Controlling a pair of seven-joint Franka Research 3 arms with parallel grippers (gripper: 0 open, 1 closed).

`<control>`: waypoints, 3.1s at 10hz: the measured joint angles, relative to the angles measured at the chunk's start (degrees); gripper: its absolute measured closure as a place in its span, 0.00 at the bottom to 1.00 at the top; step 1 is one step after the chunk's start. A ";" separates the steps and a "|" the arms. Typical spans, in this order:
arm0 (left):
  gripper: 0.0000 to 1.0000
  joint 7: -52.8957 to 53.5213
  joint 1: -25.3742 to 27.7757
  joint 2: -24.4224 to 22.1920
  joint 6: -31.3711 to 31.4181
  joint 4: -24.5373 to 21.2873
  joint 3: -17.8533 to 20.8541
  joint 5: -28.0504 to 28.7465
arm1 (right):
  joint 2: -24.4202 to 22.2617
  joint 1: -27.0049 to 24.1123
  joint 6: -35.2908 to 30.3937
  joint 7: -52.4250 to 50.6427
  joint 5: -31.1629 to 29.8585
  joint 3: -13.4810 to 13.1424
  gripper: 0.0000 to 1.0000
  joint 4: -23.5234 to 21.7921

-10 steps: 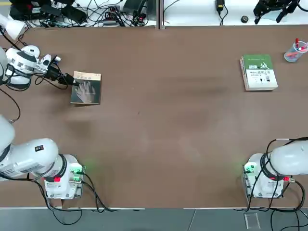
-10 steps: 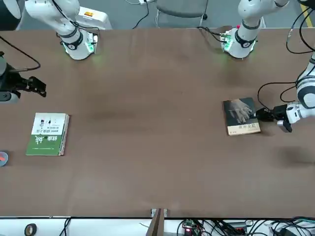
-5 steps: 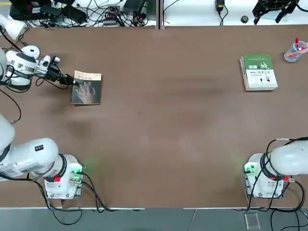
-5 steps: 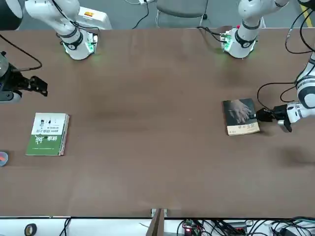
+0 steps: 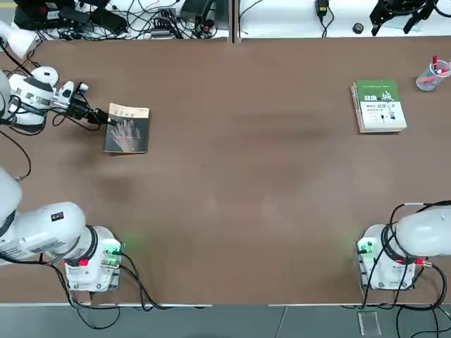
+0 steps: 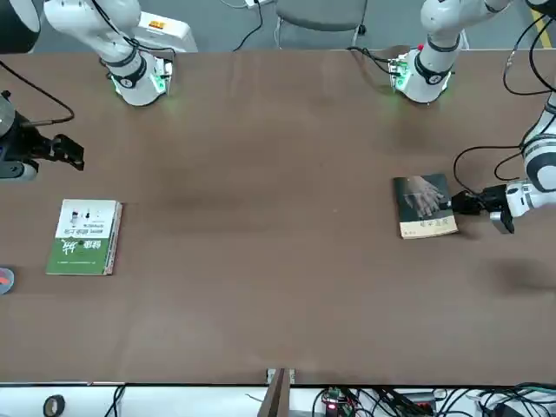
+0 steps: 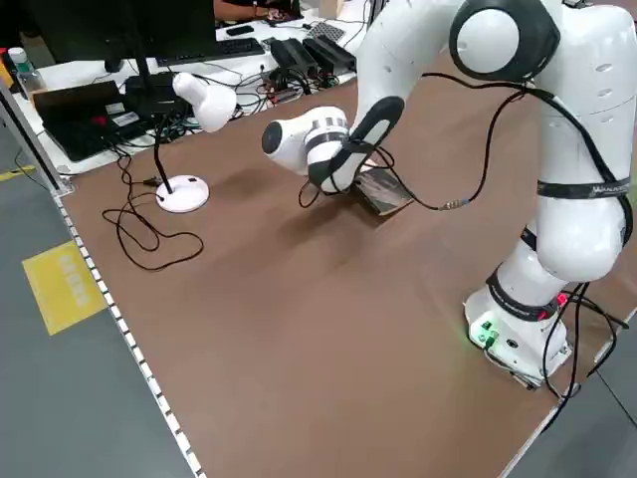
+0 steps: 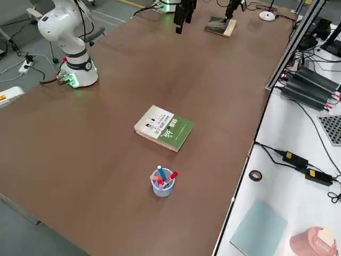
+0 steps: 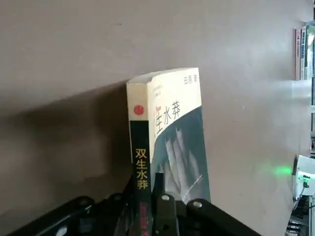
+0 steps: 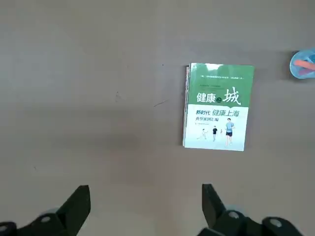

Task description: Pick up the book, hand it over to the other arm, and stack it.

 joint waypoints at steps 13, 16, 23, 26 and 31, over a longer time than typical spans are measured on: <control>0.84 -38.16 -1.09 -14.07 -22.46 16.91 -11.84 0.45 | 0.00 0.03 -0.23 0.00 0.01 0.31 0.00 -0.05; 0.84 -43.88 -1.26 -14.29 -23.10 20.91 -16.53 -1.96 | 0.01 0.04 -0.55 0.00 0.01 0.38 0.00 -0.22; 0.84 -47.50 -6.55 -11.63 -14.93 21.52 -23.84 -13.07 | 0.02 0.03 -1.74 0.01 1.84 0.18 0.00 -0.43; 0.84 -51.17 -13.70 -11.09 -6.42 21.64 -24.09 -17.39 | 0.03 -0.19 -2.05 0.01 4.83 -0.18 0.00 -0.53; 0.84 -54.42 -23.94 -8.88 5.55 23.85 -24.17 -21.77 | 0.19 -4.79 -2.20 -1.87 18.82 -0.56 0.00 -2.34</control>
